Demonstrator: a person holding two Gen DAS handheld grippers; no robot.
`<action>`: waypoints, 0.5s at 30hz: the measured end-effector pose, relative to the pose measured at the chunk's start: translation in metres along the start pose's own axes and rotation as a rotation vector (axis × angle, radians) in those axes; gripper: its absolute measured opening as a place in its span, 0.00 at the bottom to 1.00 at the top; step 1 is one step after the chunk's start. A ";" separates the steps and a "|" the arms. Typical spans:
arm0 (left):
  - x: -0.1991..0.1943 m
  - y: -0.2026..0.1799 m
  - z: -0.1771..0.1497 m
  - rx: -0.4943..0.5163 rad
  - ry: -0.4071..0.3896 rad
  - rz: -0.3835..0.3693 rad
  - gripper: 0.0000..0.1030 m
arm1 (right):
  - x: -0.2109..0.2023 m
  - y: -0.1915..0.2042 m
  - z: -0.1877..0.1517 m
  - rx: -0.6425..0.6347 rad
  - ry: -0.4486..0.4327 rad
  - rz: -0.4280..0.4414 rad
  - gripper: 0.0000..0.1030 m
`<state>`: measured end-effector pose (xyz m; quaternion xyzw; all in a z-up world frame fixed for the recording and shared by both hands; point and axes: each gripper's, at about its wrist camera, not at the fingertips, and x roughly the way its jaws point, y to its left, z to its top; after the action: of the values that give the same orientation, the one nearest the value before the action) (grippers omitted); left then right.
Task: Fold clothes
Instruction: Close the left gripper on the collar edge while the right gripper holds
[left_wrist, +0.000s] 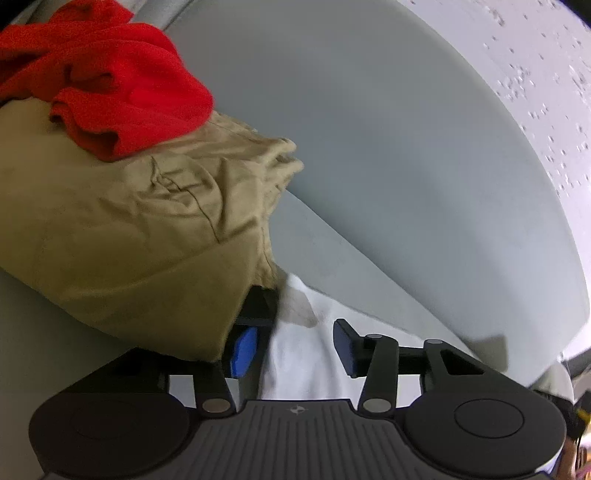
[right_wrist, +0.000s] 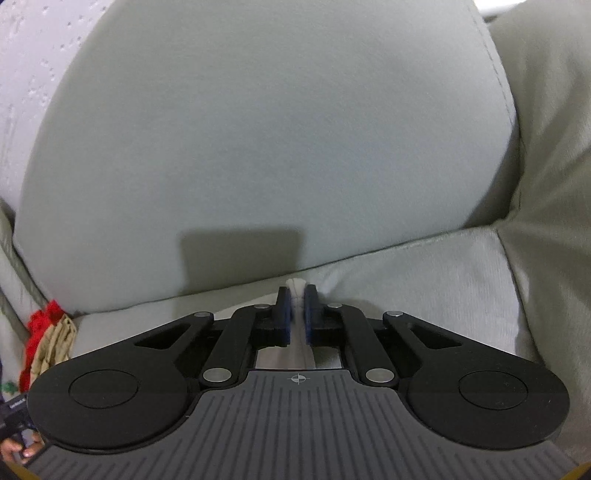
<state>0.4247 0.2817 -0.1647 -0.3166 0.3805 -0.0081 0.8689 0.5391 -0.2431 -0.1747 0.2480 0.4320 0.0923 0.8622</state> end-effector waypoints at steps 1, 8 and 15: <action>0.000 0.001 0.001 -0.007 -0.004 0.010 0.36 | 0.000 -0.003 -0.001 0.028 0.000 0.009 0.04; 0.006 0.003 0.006 -0.038 -0.024 0.035 0.21 | -0.002 -0.008 -0.009 0.068 0.002 0.029 0.04; 0.007 -0.015 -0.005 0.060 -0.055 0.080 0.02 | -0.005 -0.004 -0.018 0.059 -0.002 0.020 0.04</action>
<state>0.4296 0.2654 -0.1637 -0.2752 0.3684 0.0240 0.8877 0.5218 -0.2425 -0.1820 0.2774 0.4314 0.0879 0.8540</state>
